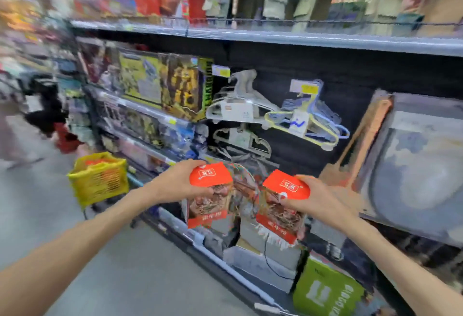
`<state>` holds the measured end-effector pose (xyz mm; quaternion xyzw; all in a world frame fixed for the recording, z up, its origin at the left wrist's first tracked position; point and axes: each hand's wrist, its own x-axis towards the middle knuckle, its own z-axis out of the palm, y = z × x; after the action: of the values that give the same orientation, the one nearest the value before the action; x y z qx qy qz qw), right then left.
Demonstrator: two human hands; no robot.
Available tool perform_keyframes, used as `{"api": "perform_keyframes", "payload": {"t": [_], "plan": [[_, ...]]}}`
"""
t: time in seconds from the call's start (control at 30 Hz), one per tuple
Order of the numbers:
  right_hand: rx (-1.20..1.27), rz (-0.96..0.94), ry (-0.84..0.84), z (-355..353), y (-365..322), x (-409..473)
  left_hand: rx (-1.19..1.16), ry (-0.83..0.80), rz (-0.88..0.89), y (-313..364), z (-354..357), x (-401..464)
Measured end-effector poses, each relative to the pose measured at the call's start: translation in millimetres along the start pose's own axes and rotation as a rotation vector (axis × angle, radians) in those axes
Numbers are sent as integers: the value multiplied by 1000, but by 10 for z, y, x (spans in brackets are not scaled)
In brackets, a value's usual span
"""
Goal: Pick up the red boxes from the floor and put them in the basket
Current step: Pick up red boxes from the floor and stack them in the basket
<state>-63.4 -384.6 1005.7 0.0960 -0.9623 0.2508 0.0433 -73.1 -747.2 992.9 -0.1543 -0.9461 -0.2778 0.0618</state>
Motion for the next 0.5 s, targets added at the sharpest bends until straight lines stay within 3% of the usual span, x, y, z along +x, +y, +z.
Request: {"api": "perform_keyframes", "payload": {"t": [0.2,0.5], "plan": [[143,-227,-191,1095,-1678,1083,107,137,-252,-1577,-1068,-721],[188,-523,-362,2579,-3970,2336,160,296,-562,-3375,-2346,-1623]]}}
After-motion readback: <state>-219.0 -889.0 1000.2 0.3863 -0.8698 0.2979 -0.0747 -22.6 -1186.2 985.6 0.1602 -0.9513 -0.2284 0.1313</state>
